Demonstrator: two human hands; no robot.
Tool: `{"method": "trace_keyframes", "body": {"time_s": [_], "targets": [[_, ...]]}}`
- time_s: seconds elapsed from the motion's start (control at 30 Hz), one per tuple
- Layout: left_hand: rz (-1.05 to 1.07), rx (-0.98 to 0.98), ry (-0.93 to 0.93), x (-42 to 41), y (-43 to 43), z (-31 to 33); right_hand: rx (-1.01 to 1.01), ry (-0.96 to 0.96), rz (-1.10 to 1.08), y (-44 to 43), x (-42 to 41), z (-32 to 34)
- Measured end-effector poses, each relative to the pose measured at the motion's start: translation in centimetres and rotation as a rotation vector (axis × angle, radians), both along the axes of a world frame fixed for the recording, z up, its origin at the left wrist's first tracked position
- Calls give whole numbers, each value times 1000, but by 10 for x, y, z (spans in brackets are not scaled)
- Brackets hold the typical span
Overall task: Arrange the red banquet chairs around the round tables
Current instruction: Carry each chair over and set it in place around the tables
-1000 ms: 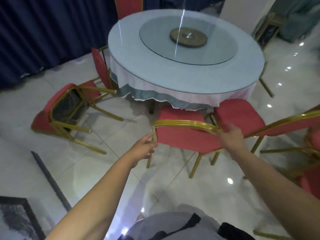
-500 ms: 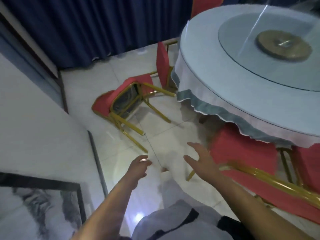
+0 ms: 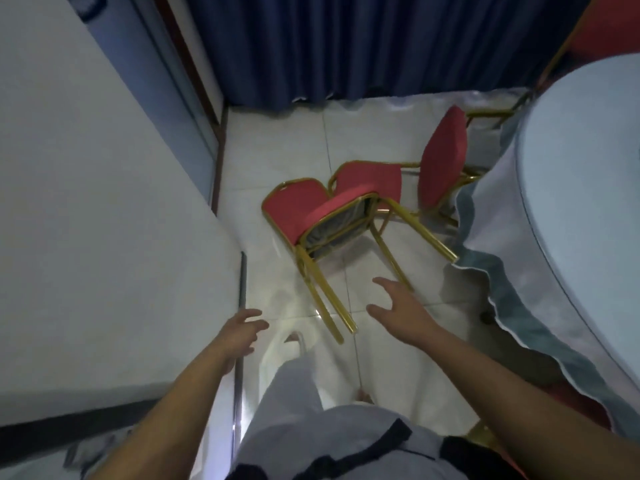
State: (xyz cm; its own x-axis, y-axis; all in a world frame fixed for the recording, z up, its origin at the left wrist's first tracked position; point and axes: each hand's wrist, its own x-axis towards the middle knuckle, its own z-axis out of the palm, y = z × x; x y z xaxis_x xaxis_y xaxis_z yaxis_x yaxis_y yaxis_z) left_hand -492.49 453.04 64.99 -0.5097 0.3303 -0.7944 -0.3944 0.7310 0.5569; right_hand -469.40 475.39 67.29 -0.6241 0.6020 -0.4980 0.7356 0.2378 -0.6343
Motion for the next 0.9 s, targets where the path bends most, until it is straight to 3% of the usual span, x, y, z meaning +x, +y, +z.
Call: {"method": "trace_keyframes", "body": {"time_s": [0.13, 0.3, 0.5, 0.67, 0.77, 0.9], "targets": [[55, -32, -84, -61, 42, -32, 6, -108, 25, 38, -59, -7], [-21, -70, -167, -115, 98, -43, 37, -334, 5, 91, -99, -2], [-103, -97, -96, -177, 187, -48, 72, -425, 6, 181, -127, -7], [-165, -202, 21, -207, 240, -61, 24, -492, 27, 282, -159, -49], [-30, -236, 55, -210, 266, -78, -45, -507, 26, 343, -194, -80], [139, -314, -27, -200, 306, -116, -135, -377, 20, 411, -248, -131]]}}
